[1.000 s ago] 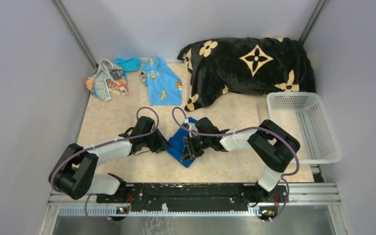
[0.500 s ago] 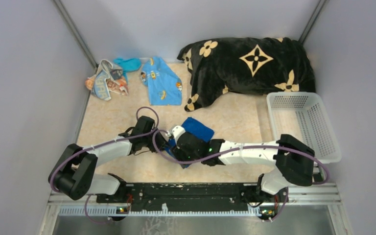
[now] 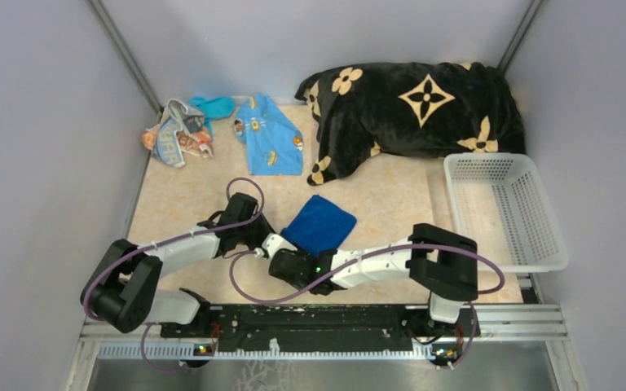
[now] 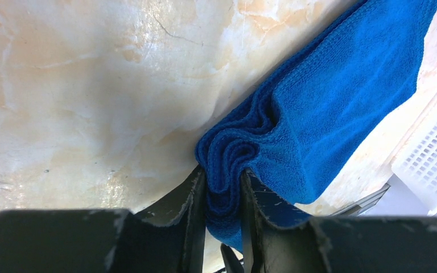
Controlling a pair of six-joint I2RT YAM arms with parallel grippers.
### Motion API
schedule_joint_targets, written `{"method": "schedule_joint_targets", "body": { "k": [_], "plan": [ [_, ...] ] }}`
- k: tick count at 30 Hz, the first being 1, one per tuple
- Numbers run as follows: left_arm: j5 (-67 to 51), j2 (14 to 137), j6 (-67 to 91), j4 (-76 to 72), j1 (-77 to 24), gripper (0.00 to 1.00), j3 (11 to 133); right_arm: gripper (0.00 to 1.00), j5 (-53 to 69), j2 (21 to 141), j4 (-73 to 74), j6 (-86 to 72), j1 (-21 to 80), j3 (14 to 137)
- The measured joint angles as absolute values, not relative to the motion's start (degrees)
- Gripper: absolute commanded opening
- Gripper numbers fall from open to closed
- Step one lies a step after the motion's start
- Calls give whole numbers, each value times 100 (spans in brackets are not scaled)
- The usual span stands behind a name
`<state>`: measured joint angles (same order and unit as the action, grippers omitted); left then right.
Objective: Roll the towels
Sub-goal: Roll the towel at the center of the board.
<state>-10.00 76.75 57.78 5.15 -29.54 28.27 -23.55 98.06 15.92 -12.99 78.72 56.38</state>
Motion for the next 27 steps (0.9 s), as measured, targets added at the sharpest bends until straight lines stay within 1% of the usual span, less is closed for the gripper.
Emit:
{"method": "schedule_joint_targets", "body": {
  "k": [2, 4, 6, 7, 8, 10, 13, 17, 22, 27],
  "plan": [
    [-991, 7675, 5793, 517, -2954, 32, 2827, 41, -2473, 9968, 1564, -1258, 7872, 5642],
    [-976, 7675, 5811, 517, -2954, 32, 2827, 34, -2591, 10055, 1577, -1223, 7887, 5708],
    [-950, 7669, 5824, 521, -2954, 33, 2827, 24, -2685, 10134, 1612, -1166, 7900, 5778],
    [-937, 7662, 5826, 526, -2954, 35, 2827, 16, -2731, 10169, 1632, -1142, 7900, 5811],
    [-913, 7651, 5828, 539, -2954, 36, 2827, 10, -2773, 10208, 1664, -1109, 7900, 5857],
    [-849, 7605, 5830, 585, -2947, 42, 2832, 0, -2755, 10226, 1678, -1033, 7889, 5905],
    [-746, 7483, 5826, 698, -2912, 53, 2838, 0, -2491, 10197, 1588, -943, 7765, 5896],
    [-526, 7118, 5789, 952, -2818, 68, 2834, 0, -1107, 9845, 1105, -1057, 7137, 5629],
    [-320, 6309, 5774, 1048, -2722, 76, 2670, 0, 740, 9489, 285, -1535, 6178, 5083],
    [-217, 5577, 5767, 1114, -2692, 79, 2366, 0, 2486, 9548, -915, -2324, 5369, 4486]
  ]
}}
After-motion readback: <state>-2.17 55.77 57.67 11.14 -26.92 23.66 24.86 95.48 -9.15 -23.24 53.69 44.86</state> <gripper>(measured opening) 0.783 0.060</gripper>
